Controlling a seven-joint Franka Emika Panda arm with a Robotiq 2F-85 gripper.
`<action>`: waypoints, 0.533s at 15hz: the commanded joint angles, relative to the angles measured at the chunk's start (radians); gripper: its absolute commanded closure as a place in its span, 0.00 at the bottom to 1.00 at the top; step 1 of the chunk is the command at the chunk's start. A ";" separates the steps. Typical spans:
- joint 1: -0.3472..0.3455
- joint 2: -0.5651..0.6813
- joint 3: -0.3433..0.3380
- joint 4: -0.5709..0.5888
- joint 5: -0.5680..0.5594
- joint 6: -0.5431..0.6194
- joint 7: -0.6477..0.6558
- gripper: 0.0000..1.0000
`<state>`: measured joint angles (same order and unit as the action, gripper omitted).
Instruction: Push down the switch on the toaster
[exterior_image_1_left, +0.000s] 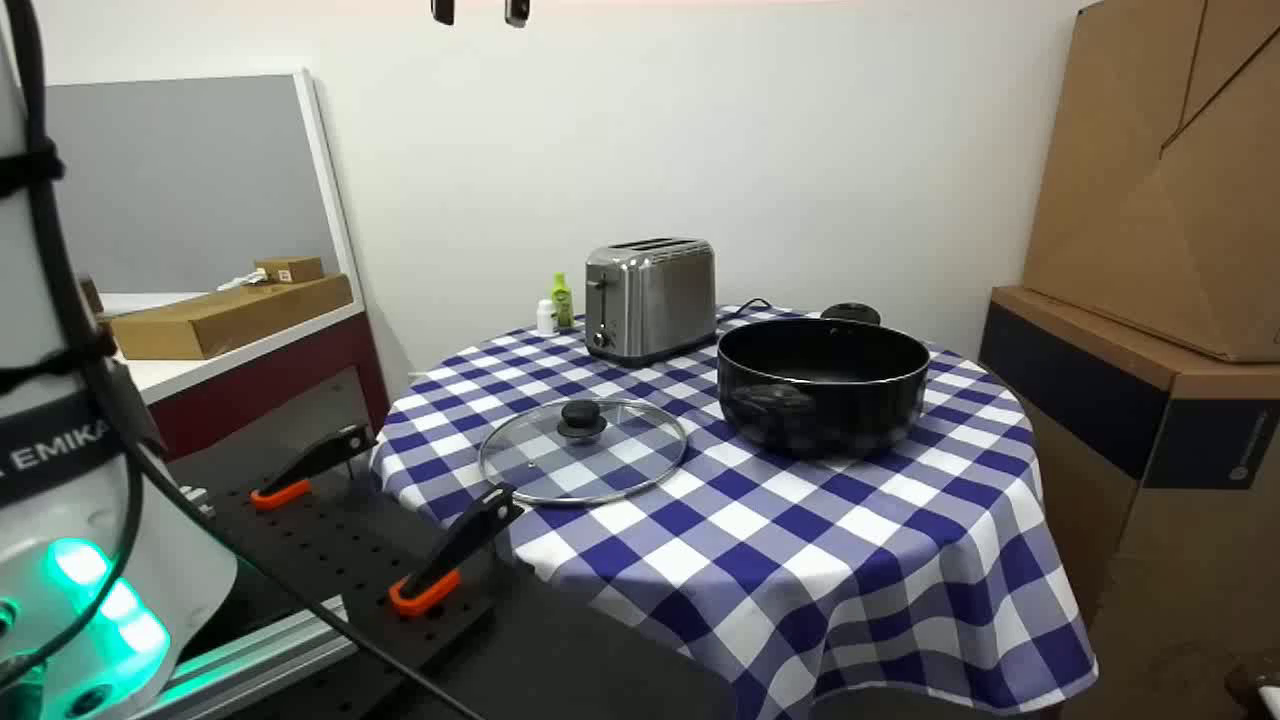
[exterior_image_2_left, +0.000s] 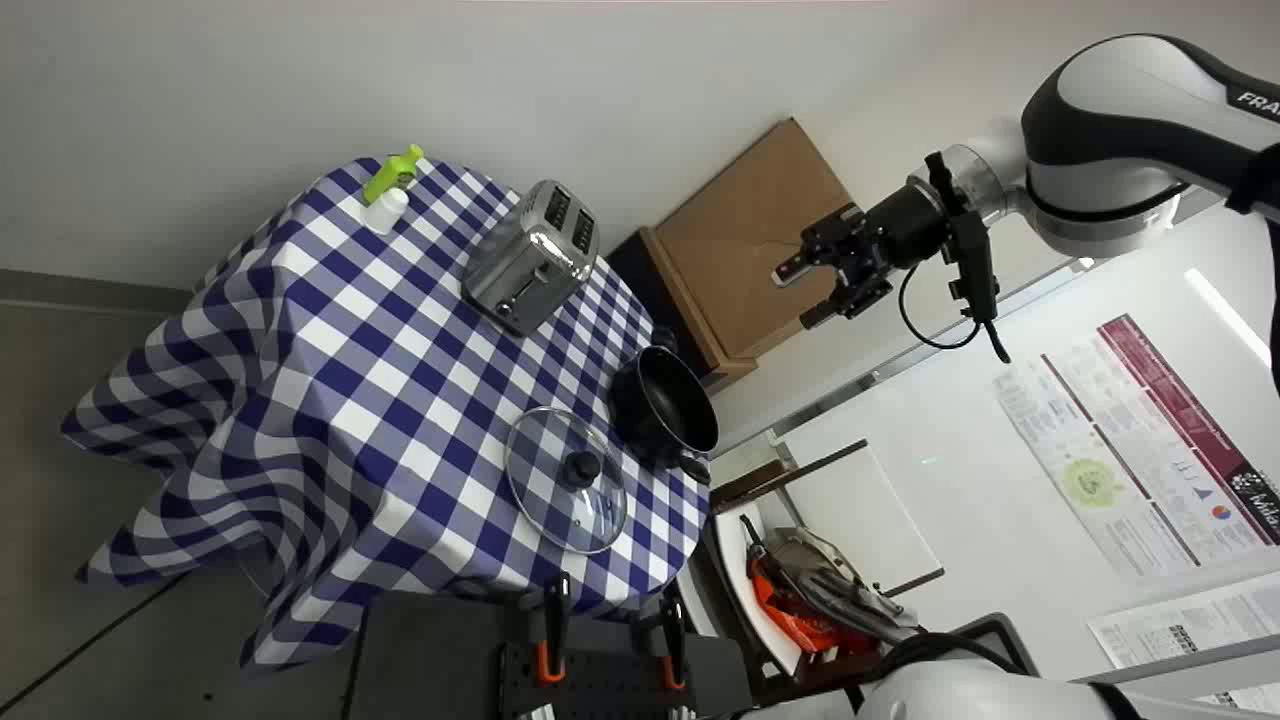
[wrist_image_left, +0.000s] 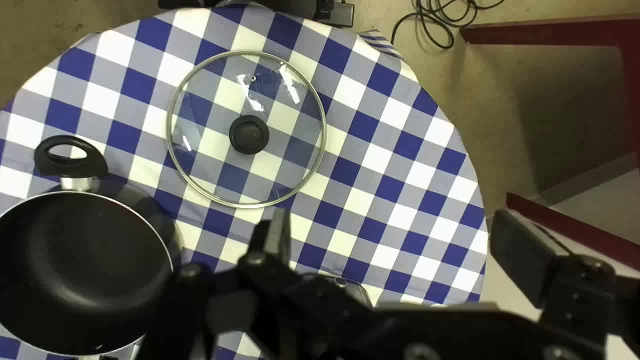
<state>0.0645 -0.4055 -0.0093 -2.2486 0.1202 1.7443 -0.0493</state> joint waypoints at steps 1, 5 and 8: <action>-0.010 0.001 0.008 0.002 0.003 -0.003 -0.003 0.00; -0.010 0.048 0.035 0.005 -0.035 0.122 0.008 0.00; -0.002 0.113 0.071 0.006 -0.082 0.259 0.024 0.33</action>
<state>0.0592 -0.3582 0.0272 -2.2522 0.0822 1.9026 -0.0455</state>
